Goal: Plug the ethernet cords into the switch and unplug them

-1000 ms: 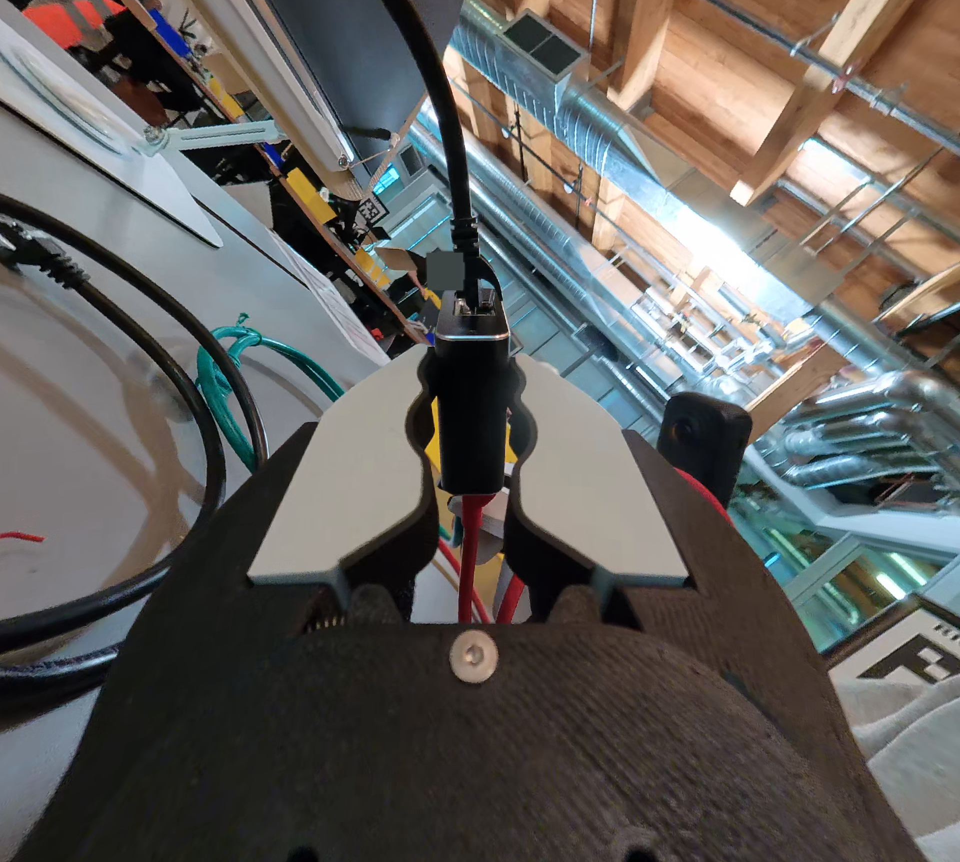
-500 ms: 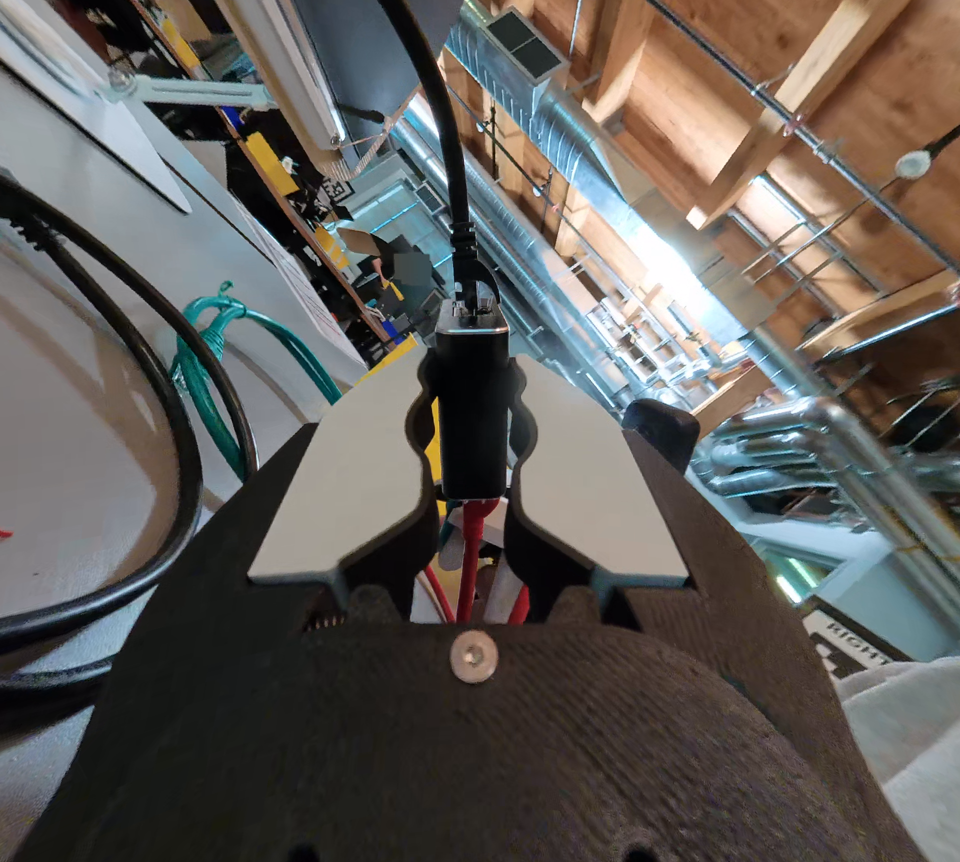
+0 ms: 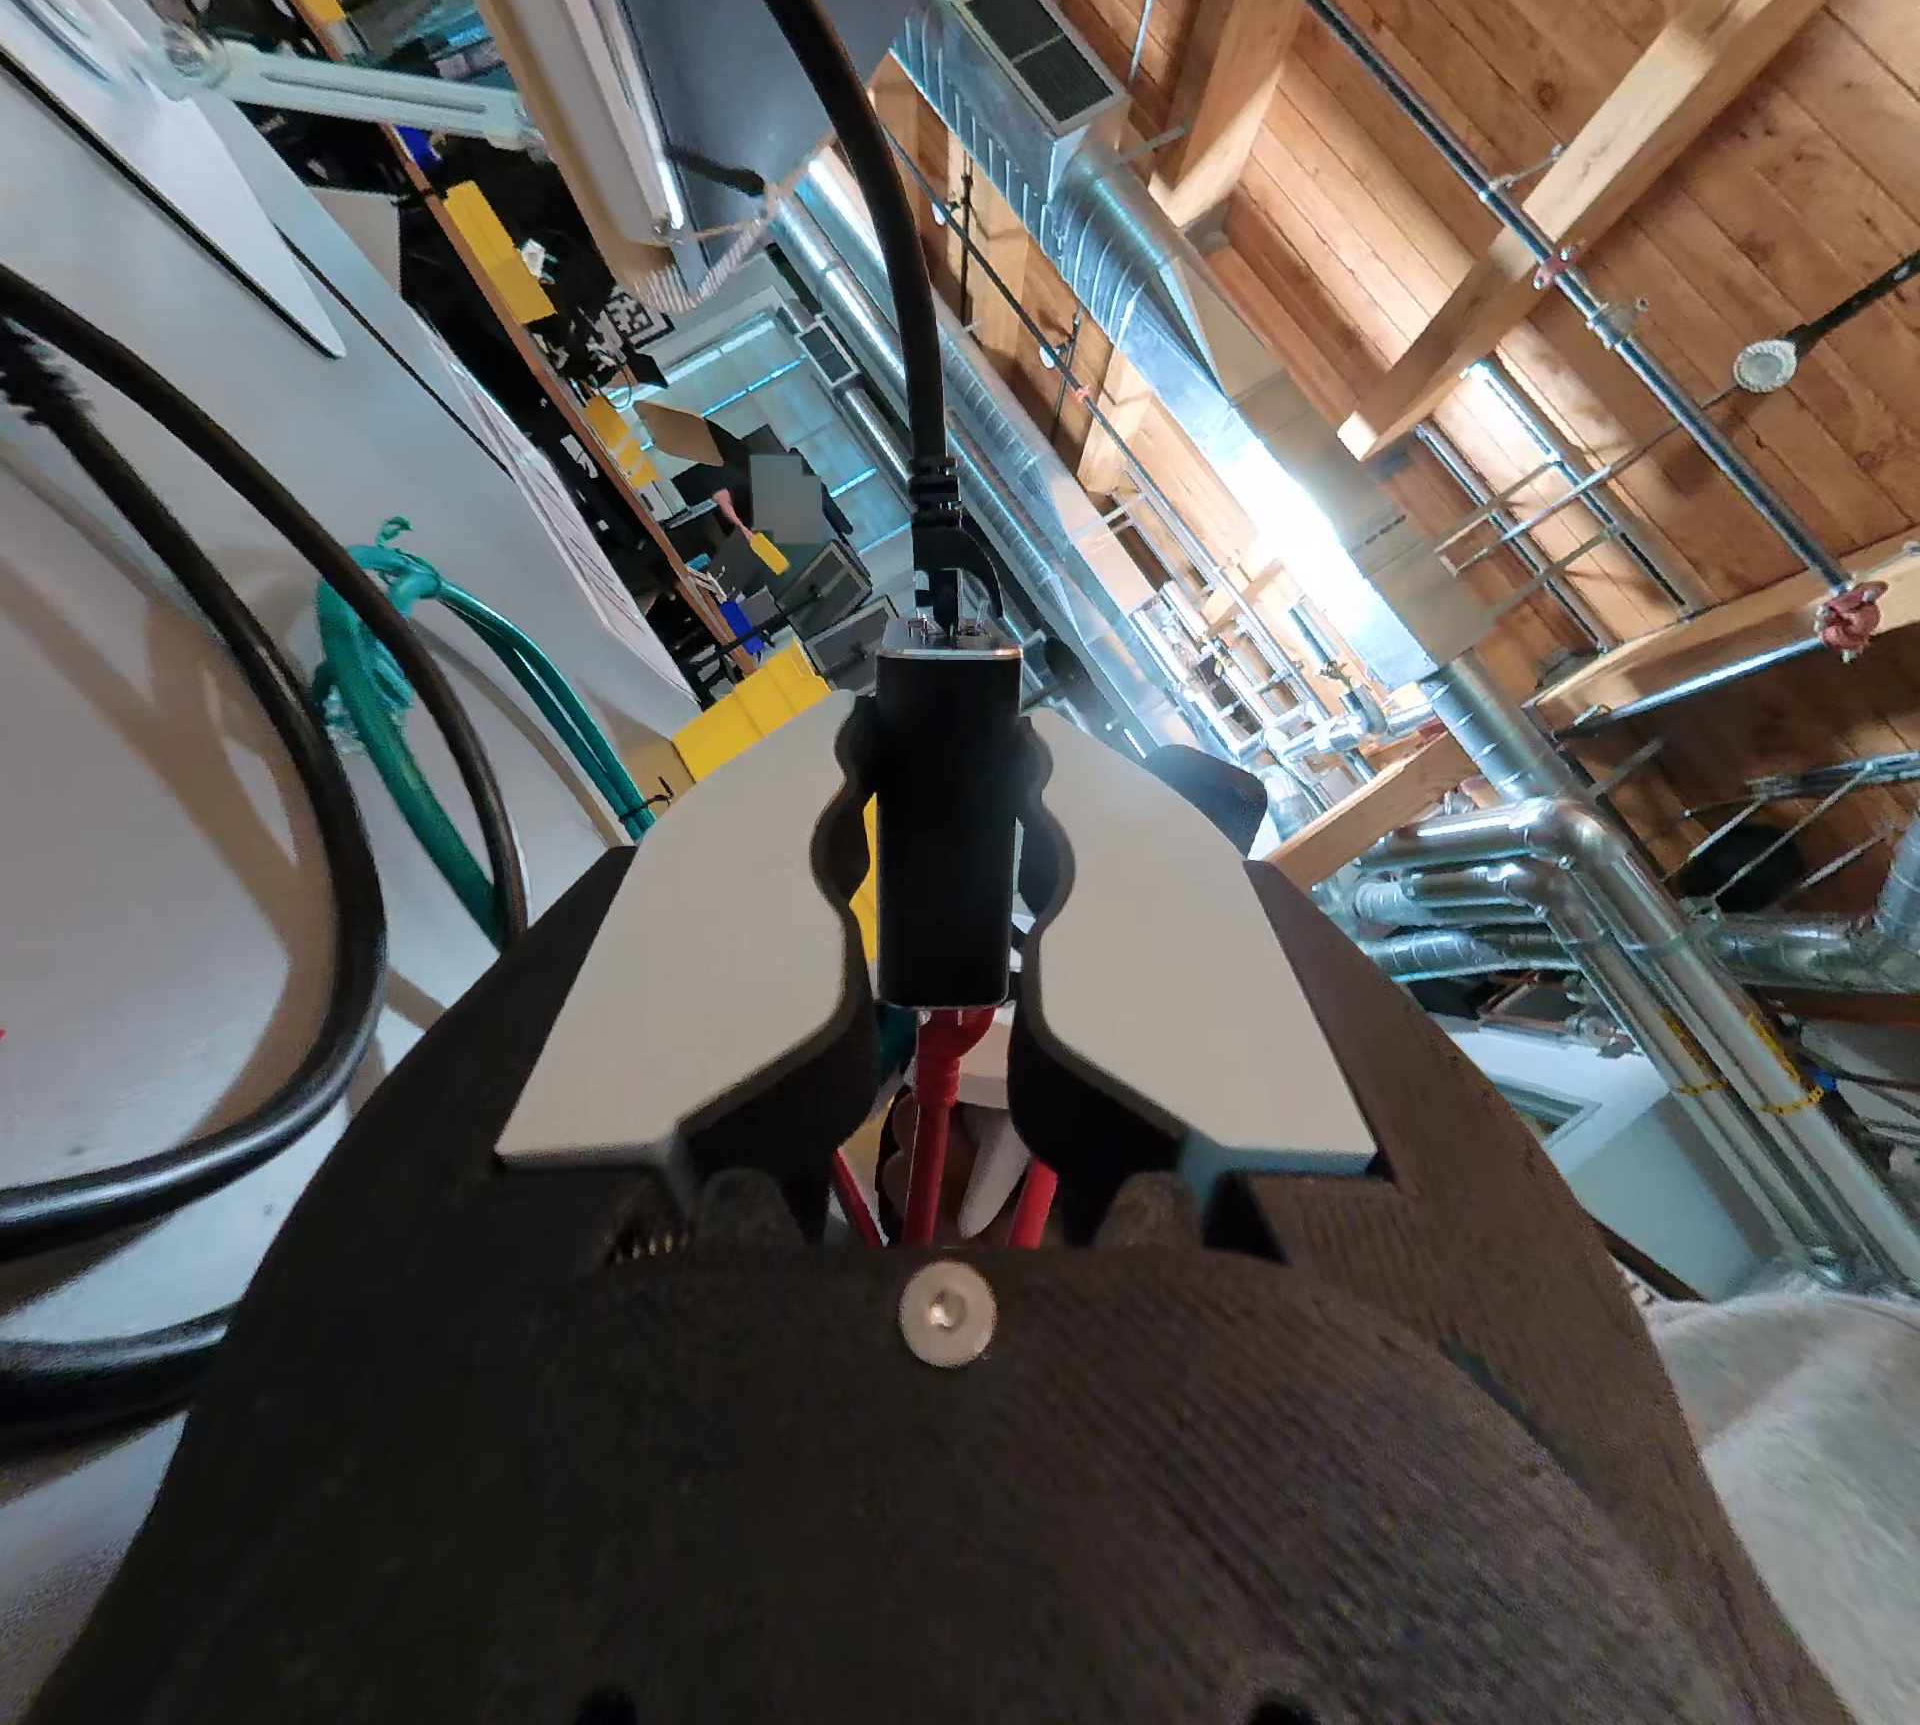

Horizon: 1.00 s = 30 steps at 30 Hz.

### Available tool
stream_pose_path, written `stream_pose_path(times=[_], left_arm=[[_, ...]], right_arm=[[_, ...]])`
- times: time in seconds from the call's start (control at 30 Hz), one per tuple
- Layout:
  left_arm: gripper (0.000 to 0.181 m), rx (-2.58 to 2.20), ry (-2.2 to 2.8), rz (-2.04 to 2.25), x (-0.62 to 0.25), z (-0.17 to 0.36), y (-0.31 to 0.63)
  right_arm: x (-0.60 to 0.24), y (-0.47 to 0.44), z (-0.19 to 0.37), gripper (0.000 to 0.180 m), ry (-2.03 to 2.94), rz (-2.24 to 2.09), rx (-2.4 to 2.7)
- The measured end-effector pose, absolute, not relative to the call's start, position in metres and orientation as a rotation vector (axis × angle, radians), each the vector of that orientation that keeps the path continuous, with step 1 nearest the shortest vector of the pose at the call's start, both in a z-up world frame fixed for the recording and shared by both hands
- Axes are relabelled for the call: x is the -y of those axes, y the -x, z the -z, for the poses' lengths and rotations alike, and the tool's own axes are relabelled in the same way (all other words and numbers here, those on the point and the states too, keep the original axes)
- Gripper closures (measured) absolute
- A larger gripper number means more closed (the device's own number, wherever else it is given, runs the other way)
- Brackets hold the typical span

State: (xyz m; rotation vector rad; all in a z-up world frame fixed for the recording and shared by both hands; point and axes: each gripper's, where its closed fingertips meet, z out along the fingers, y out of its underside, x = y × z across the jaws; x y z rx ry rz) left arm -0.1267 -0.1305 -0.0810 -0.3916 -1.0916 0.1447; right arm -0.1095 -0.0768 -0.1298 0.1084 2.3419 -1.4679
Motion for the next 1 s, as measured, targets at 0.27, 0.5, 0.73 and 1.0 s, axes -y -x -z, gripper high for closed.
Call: stream_pose_path(times=[0.27,0.5,0.73,1.0], left_arm=[[0.157,1.160,0.425,-0.176,0.144,0.088,0.127],[0.156,1.188,0.490,-0.102,0.137,0.094,0.132],[0.156,1.189,0.528,-0.081,0.136,0.095,0.133],[0.157,1.135,0.541,-0.002,0.128,0.091,0.133]], right_arm=[[0.067,0.135,0.155,0.167,-0.035,1.388,-2.700],[0.061,0.112,0.171,0.136,0.159,1.191,-2.658],[0.056,0.136,0.149,0.136,0.190,1.295,-2.575],[0.056,0.125,0.150,0.143,0.184,1.037,-2.312]])
